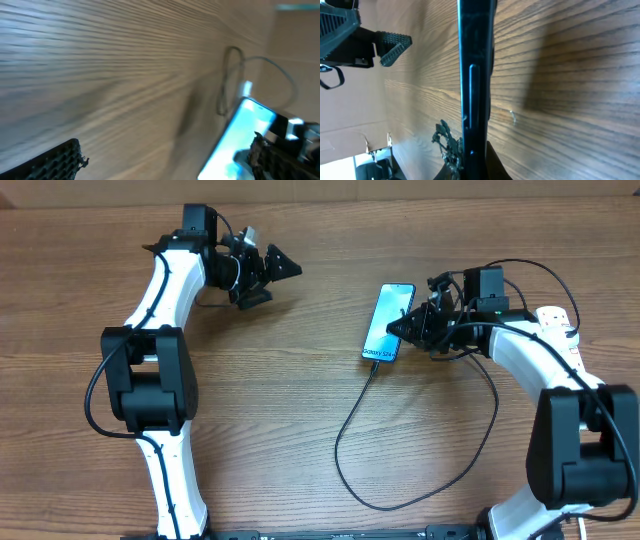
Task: Plug charger to phone and switch on socket
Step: 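Release the phone from the left gripper and raise the left arm away, then lower the phone flat onto the table with the right gripper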
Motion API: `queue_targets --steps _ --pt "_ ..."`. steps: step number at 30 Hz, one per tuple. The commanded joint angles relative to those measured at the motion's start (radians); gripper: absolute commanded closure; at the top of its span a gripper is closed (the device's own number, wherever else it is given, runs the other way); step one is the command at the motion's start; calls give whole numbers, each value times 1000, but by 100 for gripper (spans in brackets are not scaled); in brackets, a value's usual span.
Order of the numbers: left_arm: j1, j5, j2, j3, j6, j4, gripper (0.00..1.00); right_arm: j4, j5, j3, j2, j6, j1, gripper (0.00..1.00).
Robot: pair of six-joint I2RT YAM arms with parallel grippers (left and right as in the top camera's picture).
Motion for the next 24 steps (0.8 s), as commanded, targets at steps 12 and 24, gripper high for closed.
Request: queue_targets --steps 12,24 --pt "-8 -409 -25 3 4 -10 0 55 39 16 3 -13 41 96" --pt "-8 -526 -25 3 4 -10 0 75 80 16 3 -12 93 96"
